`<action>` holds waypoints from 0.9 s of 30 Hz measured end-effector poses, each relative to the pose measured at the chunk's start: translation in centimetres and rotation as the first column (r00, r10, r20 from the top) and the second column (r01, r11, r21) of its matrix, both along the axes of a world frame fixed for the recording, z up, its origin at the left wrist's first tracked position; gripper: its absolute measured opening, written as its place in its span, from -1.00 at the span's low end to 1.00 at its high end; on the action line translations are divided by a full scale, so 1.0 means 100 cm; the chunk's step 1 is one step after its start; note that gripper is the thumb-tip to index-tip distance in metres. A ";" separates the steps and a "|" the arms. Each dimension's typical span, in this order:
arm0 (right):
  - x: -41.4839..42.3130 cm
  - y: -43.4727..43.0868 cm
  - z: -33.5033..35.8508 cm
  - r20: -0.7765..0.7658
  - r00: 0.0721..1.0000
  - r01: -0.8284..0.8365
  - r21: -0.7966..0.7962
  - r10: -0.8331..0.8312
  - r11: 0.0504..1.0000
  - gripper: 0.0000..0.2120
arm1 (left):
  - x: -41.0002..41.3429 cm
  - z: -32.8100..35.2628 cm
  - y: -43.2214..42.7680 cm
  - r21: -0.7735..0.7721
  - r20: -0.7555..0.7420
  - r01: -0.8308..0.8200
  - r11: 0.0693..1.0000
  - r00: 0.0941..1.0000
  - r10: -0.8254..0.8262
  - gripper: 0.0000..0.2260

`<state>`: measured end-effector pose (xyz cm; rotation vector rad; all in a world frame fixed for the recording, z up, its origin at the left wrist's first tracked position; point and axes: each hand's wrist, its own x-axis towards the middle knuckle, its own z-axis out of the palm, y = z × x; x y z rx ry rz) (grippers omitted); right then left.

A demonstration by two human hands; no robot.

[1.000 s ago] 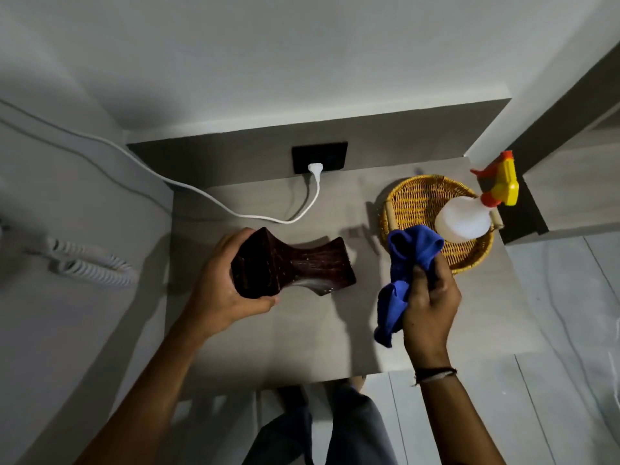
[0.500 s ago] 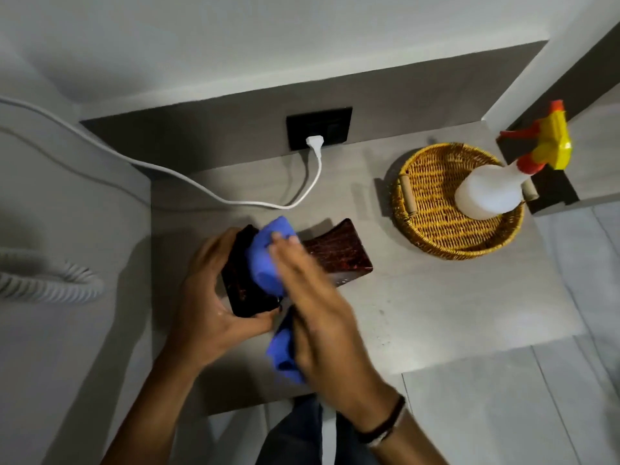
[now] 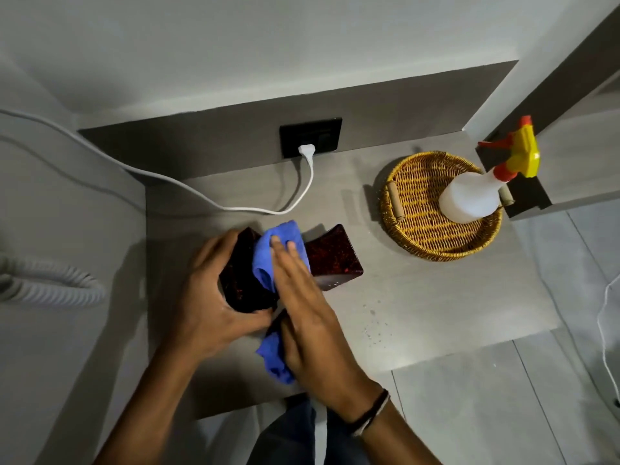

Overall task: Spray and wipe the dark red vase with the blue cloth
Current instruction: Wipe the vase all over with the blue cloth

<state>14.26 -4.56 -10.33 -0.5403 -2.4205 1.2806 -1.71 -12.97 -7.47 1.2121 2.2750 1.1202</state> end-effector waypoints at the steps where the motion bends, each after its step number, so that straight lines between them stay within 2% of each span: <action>1: 0.005 0.006 -0.005 0.008 1.000 -0.001 0.030 0.001 1.000 -0.08 | 0.000 0.001 0.000 0.011 -0.012 0.004 1.000 1.000 -0.004 -0.11; 4: 0.029 0.044 -0.024 0.213 0.968 0.131 0.037 -0.136 0.991 -0.08 | -0.001 0.002 -0.001 0.032 -0.026 0.029 0.999 0.999 -0.028 -0.20; 6: 0.037 0.062 -0.029 0.273 0.939 0.208 0.031 -0.208 0.978 -0.10 | -0.001 0.002 0.002 0.032 -0.051 0.042 0.999 0.998 -0.040 -0.24; 8: 0.026 0.053 -0.021 0.234 0.952 0.204 0.005 -0.199 0.979 -0.15 | -0.002 0.001 0.006 0.040 -0.084 0.048 0.998 0.995 -0.045 -0.26; 12: -0.004 -0.004 0.005 -0.052 0.992 0.108 -0.098 -0.113 0.989 -0.22 | -0.003 -0.002 0.010 0.076 -0.071 0.064 0.995 0.996 -0.059 -0.24; 14: -0.005 -0.003 0.000 -0.080 0.996 0.049 -0.032 -0.051 0.998 -0.19 | -0.007 -0.005 0.007 0.082 -0.095 0.076 0.994 0.993 -0.068 -0.24; 16: 0.005 0.020 -0.014 0.056 0.997 0.050 0.118 -0.057 0.992 -0.12 | -0.010 -0.006 0.003 0.067 -0.115 0.066 0.996 0.992 -0.058 -0.26; 18: 0.018 0.050 -0.028 0.245 0.963 0.062 0.196 -0.110 0.979 -0.06 | -0.011 -0.008 0.000 0.043 -0.105 0.054 0.998 0.993 -0.049 -0.25; 19: 0.024 0.065 -0.033 0.299 0.945 0.067 0.216 -0.131 0.974 -0.09 | -0.009 -0.007 0.000 0.025 -0.100 0.055 0.998 0.994 -0.052 -0.23; 21: 0.033 0.087 -0.039 0.309 0.931 0.131 0.216 -0.194 0.968 -0.19 | -0.008 -0.008 0.001 -0.004 -0.086 0.055 0.999 0.995 -0.055 -0.17; 22: 0.037 0.094 -0.041 0.275 0.928 0.209 0.173 -0.251 0.963 -0.24 | -0.009 -0.008 0.002 -0.004 -0.058 0.037 0.999 0.998 -0.037 -0.15; 24: 0.043 0.100 -0.042 0.203 0.886 0.431 -0.032 -0.416 0.902 -0.30 | -0.013 -0.009 0.000 0.017 0.075 -0.045 0.999 0.996 0.043 -0.20; 25: 0.046 0.100 -0.041 0.204 0.851 0.519 -0.189 -0.483 0.834 -0.31 | -0.015 -0.008 -0.002 0.027 0.162 -0.098 0.995 0.982 0.093 -0.26; 27: 0.051 0.095 -0.039 0.228 0.830 0.548 -0.505 -0.509 0.667 -0.34 | -0.016 -0.005 -0.004 0.016 0.323 -0.201 0.979 0.928 0.186 -0.39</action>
